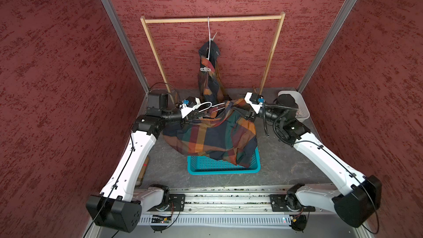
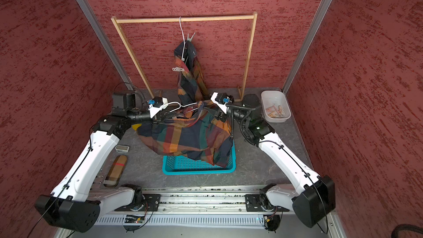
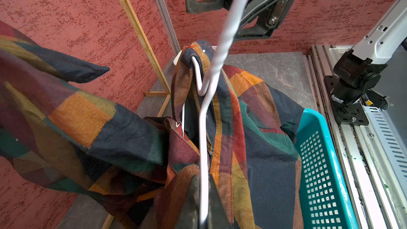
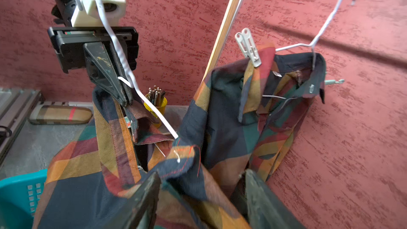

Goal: Remove the clothespins securing long-sleeve shirts to the hanger
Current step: Remove the clamp from the hanger.

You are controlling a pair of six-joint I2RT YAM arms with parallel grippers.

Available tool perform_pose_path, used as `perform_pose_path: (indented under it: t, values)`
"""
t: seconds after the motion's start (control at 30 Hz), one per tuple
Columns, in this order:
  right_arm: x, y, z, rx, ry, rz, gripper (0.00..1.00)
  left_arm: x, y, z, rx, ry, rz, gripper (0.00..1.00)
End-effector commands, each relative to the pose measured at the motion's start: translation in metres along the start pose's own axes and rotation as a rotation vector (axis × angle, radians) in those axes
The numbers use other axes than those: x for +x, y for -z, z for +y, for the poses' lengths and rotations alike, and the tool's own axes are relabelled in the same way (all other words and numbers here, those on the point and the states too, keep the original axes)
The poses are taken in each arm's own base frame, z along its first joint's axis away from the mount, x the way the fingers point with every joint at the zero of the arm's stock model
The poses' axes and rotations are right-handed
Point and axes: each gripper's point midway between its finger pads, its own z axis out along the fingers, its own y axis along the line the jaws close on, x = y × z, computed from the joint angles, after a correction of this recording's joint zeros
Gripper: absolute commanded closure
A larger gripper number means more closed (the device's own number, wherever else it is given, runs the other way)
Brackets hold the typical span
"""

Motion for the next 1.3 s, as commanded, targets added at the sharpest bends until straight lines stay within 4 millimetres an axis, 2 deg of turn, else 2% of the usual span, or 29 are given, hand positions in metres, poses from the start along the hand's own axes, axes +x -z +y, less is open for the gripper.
perform_pose_path:
  t: [0.0,0.13,0.33,0.37,0.43,0.47,0.53,0.77,0.8,0.83,0.9,0.93,1.0,1.1,1.17,1.27]
  values:
    - [0.017,-0.012,0.013,-0.081,0.073,0.123,0.36,-0.012,0.006,-0.002,0.009,-0.033,-0.023,1.00]
    - [0.024,-0.024,0.015,-0.119,0.091,0.175,0.36,-0.017,0.007,-0.004,0.016,-0.042,-0.022,1.00]
    - [0.022,-0.036,0.021,-0.187,0.102,0.200,0.37,-0.019,0.004,-0.007,0.035,-0.048,-0.025,1.00]
    - [0.030,-0.042,0.023,-0.201,0.094,0.218,0.37,-0.019,0.003,-0.007,0.038,-0.049,-0.024,1.00]
    - [0.033,-0.046,0.026,-0.219,0.095,0.229,0.40,-0.019,0.003,-0.008,0.040,-0.054,-0.023,1.00]
    - [0.034,-0.048,0.028,-0.227,0.096,0.233,0.45,-0.019,0.003,-0.008,0.037,-0.057,-0.023,1.00]
    - [0.036,-0.050,0.029,-0.223,0.107,0.246,0.67,-0.020,0.003,-0.008,0.037,-0.059,-0.024,1.00]
    - [0.029,-0.045,0.030,-0.182,0.154,0.217,0.97,-0.027,0.009,-0.007,-0.010,-0.089,-0.043,0.99]
    - [0.029,-0.046,0.030,-0.179,0.154,0.214,1.00,-0.029,0.010,-0.007,-0.021,-0.098,-0.051,0.92]
    - [0.017,-0.040,0.027,-0.160,0.169,0.190,1.00,-0.031,0.011,-0.006,-0.030,-0.101,-0.056,0.81]
    - [0.010,-0.036,0.026,-0.147,0.182,0.166,1.00,-0.034,0.015,-0.005,-0.058,-0.109,-0.064,0.39]
    - [0.008,-0.035,0.026,-0.142,0.185,0.161,1.00,-0.037,0.016,-0.004,-0.072,-0.110,-0.070,0.31]
    - [0.006,-0.033,0.026,-0.143,0.190,0.152,1.00,-0.042,0.022,-0.002,-0.099,-0.112,-0.086,0.19]
    - [0.006,-0.030,0.025,-0.158,0.184,0.147,1.00,-0.056,0.035,0.005,-0.182,-0.113,-0.129,0.07]
    - [0.008,-0.028,0.022,-0.160,0.177,0.148,1.00,-0.068,0.048,0.009,-0.246,-0.115,-0.175,0.07]
    - [0.012,-0.025,0.018,-0.157,0.177,0.158,1.00,-0.079,0.070,0.004,-0.292,-0.129,-0.256,0.06]
